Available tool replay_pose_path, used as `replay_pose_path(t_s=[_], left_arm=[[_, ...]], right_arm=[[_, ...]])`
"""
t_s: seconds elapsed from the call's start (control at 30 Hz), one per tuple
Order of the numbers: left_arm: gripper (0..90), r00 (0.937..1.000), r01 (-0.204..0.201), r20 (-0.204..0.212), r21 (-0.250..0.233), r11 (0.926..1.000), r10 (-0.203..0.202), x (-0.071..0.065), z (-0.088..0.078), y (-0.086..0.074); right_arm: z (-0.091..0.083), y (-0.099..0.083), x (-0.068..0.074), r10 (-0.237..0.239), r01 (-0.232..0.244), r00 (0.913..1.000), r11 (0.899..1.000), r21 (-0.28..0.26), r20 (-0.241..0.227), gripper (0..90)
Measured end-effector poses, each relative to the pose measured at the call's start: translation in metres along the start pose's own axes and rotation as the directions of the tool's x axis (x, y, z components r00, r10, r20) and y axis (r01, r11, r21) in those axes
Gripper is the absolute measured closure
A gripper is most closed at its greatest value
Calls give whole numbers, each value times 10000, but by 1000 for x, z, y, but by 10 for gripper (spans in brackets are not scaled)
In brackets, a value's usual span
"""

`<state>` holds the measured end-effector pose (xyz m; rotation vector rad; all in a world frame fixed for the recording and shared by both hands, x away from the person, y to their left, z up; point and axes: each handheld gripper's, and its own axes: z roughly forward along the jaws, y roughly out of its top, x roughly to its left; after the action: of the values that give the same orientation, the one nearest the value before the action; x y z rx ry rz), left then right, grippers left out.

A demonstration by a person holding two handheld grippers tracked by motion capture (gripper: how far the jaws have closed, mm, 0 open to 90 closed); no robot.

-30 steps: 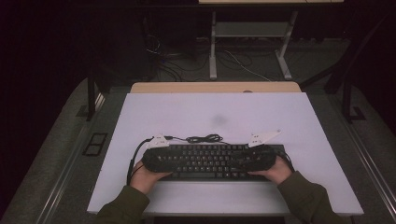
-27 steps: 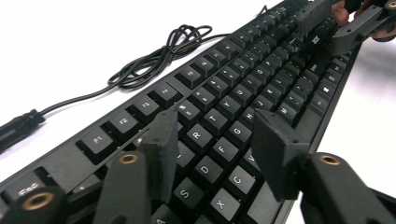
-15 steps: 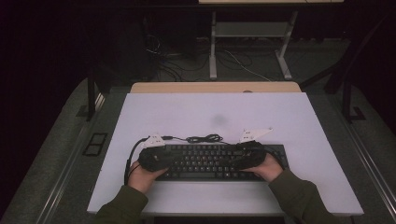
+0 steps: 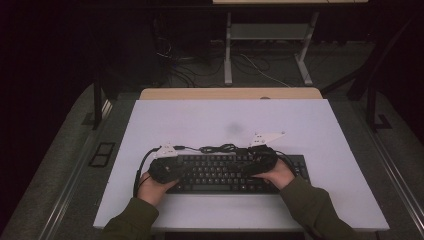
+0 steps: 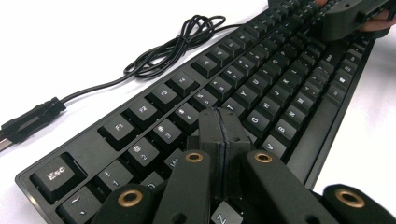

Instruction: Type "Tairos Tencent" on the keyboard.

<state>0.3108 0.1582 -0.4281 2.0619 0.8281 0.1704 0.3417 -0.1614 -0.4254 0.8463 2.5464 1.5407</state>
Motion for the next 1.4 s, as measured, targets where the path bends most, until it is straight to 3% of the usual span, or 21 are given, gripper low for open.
replay_pose_path(t_s=[0.83, 0.97, 1.27, 1.4], left_arm=[[888, 9998, -150, -87, 371, 9992, 153, 4, 17, 3], [889, 9980, -549, -270, 644, 9964, 567, 0, 19, 4], [884, 9996, -268, -18, 128, 9996, 268, -2, 12, 6], [815, 9998, -179, 7, -33, 9998, 179, -1, 8, 6]], right_arm=[[6, 3, 1, -89, 90, 10000, 10000, 33, -5, 280], [6, 3, 1, -144, 144, 9999, 9999, 34, -24, 280], [5, 4, 1, -170, 170, 9999, 9998, -36, -25, 280], [5, 3, 0, -151, 150, 9999, 9999, -18, -37, 290]])
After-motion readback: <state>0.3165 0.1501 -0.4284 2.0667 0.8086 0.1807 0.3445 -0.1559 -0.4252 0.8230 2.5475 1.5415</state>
